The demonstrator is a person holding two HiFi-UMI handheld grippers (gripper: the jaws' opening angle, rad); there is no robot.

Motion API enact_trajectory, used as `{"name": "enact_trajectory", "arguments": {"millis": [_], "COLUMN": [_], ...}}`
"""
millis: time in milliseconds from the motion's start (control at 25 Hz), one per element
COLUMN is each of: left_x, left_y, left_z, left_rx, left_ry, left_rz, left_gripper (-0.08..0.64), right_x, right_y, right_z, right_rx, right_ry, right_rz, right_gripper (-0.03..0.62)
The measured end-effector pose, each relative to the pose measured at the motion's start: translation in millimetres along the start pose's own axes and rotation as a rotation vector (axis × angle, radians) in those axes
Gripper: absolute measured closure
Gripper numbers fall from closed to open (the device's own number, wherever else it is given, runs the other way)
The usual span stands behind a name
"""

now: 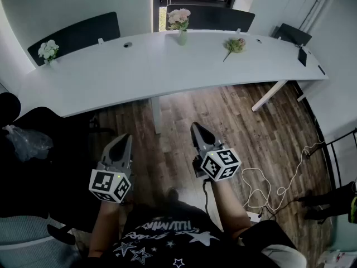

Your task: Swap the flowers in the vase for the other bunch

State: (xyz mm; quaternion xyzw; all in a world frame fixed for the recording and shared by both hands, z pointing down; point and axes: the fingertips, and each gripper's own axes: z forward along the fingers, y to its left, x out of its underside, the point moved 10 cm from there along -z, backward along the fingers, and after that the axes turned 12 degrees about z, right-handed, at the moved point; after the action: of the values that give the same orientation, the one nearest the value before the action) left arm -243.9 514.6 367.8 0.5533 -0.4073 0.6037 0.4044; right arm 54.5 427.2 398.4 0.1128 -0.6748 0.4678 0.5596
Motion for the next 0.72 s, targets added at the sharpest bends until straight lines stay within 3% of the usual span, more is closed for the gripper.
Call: {"name": "enact_trajectory", "arguments": {"millis": [400, 720], "left_x": [5, 15], "left_y": [18, 39], "left_z": [-31, -63], "left_rx": [0.074, 0.128], "left_ry": [-0.004, -0.030], "left_rz": [-0.034, -0.066], "left_gripper": [0.552, 0.552], "right_x": [14, 50], "right_y": [57, 88], "right_z": [-30, -55], "right_rx": [0.065, 0.118], "right_ry": [-0.040, -0.111], "right_rz": [-0.049, 0.023], "right_gripper": [0.590, 0.589]}}
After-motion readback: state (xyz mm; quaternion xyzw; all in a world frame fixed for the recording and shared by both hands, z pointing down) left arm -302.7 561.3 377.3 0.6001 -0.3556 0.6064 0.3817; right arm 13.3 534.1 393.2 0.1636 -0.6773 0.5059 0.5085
